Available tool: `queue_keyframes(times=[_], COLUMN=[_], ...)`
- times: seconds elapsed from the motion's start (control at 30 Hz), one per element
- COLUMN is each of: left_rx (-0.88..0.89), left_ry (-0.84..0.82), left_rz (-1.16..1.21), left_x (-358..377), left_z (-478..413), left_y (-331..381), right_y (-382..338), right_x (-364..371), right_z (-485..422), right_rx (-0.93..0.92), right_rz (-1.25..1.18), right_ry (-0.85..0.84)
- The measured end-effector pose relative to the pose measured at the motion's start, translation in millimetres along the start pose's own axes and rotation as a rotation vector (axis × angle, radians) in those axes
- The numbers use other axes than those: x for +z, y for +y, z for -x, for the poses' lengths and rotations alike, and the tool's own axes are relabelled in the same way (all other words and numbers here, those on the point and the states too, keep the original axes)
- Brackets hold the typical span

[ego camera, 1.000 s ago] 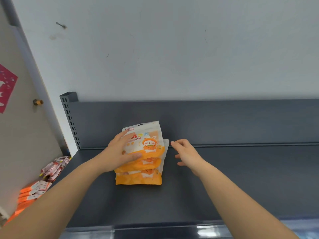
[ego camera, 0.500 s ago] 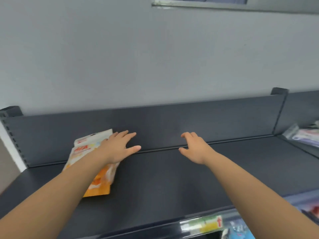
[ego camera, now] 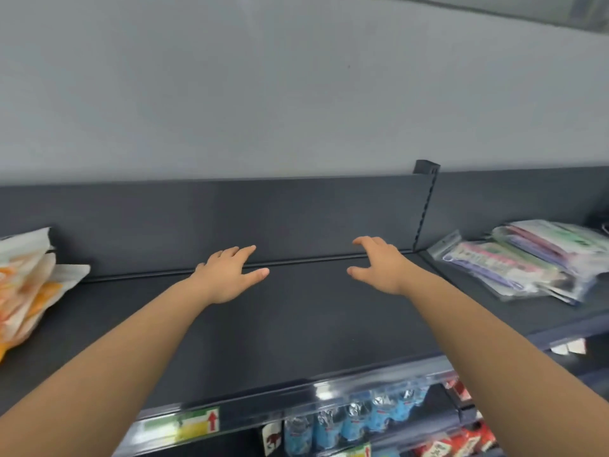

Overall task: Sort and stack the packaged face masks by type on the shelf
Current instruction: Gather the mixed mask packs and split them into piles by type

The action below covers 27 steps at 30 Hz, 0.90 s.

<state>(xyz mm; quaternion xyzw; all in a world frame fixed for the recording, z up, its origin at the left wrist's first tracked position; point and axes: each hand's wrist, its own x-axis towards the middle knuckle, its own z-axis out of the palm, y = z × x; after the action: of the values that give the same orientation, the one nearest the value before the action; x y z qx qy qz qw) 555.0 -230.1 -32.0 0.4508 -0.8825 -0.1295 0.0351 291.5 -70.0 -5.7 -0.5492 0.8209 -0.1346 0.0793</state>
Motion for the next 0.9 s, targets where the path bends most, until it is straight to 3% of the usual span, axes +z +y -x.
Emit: queue_keyframes(times=[0.13, 0.37, 0.57, 0.9], left_rx=[0.014, 0.072, 0.120, 0.125], left_ry=[0.005, -0.024, 0.018, -0.048], left_rz=[-0.001, -0.036, 0.053, 0.160], left_x=[4, 8, 11, 39], left_z=[-11, -40, -80, -102], left_y=[32, 62, 87, 123], right_y=[29, 68, 102, 183], right_x=[-5, -12, -22, -29], right_z=[-1, 2, 4, 12], right_rx=[0.020, 0.085, 0.144, 0.239], right_rz=[-0.089, -0.038, 0.051, 0.031], right_ry=[0.004, 0.032, 0.096, 0.108])
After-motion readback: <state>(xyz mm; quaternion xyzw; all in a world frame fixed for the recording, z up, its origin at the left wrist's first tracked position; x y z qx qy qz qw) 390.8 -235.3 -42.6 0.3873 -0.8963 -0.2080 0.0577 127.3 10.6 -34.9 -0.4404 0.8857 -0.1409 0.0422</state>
